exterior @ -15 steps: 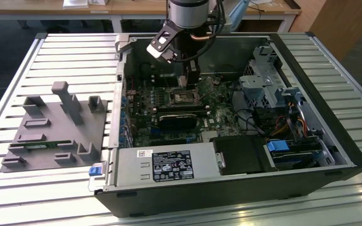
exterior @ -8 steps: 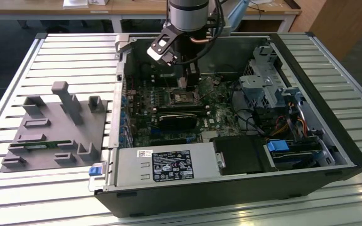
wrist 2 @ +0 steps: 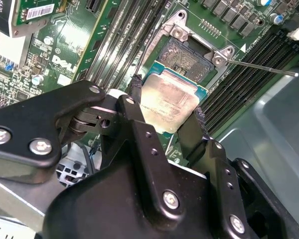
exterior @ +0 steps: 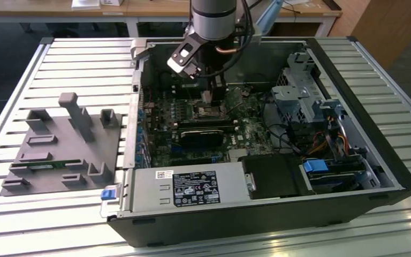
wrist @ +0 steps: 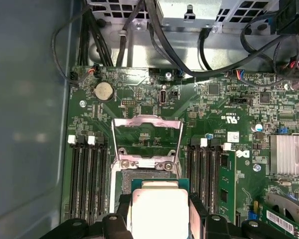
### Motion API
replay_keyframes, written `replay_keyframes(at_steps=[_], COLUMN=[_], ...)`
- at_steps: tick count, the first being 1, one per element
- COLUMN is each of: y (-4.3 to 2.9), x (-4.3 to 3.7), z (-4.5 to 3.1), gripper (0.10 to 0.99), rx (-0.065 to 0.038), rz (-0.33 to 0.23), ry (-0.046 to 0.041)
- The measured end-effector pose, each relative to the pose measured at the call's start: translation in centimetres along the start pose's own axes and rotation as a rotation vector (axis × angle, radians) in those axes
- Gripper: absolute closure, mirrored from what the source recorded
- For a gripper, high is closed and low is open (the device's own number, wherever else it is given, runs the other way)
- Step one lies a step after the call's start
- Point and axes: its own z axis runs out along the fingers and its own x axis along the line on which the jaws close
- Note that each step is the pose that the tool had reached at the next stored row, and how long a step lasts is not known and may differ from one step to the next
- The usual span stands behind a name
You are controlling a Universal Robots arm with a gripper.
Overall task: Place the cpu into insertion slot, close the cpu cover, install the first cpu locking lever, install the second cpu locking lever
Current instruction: 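Place the cpu into insertion slot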
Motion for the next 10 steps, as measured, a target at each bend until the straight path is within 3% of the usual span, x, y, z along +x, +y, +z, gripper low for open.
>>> replay_keyframes(at_steps=[10], y=[-0.03], x=[0.00], z=[0.32], gripper=[0.545], rx=[0.000], rz=[0.000], ry=[0.0000])
